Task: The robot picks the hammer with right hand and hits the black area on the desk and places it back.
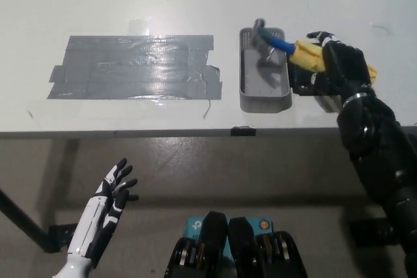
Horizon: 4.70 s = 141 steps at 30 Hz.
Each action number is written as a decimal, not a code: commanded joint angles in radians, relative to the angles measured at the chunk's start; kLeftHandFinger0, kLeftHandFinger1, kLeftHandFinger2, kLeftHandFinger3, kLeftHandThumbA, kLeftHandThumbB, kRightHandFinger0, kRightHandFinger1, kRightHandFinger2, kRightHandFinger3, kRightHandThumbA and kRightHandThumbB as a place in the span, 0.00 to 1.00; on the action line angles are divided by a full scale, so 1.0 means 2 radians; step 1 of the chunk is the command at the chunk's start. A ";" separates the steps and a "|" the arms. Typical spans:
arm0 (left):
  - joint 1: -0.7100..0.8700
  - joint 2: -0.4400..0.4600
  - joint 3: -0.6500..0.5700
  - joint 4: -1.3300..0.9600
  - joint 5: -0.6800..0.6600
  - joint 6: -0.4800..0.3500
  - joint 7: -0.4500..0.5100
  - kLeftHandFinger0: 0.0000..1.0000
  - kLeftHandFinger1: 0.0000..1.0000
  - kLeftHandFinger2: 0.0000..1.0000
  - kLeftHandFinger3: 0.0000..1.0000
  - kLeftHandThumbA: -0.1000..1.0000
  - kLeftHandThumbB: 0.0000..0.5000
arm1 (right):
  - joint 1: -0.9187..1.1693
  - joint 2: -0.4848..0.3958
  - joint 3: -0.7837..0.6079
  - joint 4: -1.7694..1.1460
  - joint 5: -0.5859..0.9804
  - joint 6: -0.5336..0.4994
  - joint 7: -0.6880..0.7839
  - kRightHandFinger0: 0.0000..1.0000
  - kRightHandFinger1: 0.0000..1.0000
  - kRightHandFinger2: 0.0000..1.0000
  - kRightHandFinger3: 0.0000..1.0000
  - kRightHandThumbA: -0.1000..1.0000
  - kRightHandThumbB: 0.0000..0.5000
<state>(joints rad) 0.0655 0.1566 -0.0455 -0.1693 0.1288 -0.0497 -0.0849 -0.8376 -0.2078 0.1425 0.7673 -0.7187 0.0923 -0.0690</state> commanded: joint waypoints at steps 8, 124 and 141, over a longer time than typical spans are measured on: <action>-0.015 0.013 0.006 -0.016 -0.010 -0.015 -0.007 0.75 0.85 0.98 1.00 0.95 0.08 | -0.158 -0.085 -0.056 -0.038 0.191 0.115 0.312 0.08 0.57 0.85 0.85 0.00 0.38; -0.018 0.019 0.002 -0.017 -0.003 -0.025 -0.001 1.00 1.00 1.00 1.00 1.00 0.18 | -0.153 -0.168 0.168 0.050 0.166 0.034 0.413 0.09 0.64 0.96 0.73 0.00 0.24; -0.014 0.018 0.003 -0.023 -0.004 -0.023 -0.001 1.00 1.00 1.00 1.00 1.00 0.15 | -0.176 -0.151 0.089 0.032 0.169 0.086 0.325 1.00 1.00 1.00 1.00 0.59 0.72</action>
<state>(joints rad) 0.0337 0.1937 -0.0456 -0.1811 0.1282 -0.0701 -0.0875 -1.1207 -0.4989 0.3565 0.8618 -0.3814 0.2259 0.6562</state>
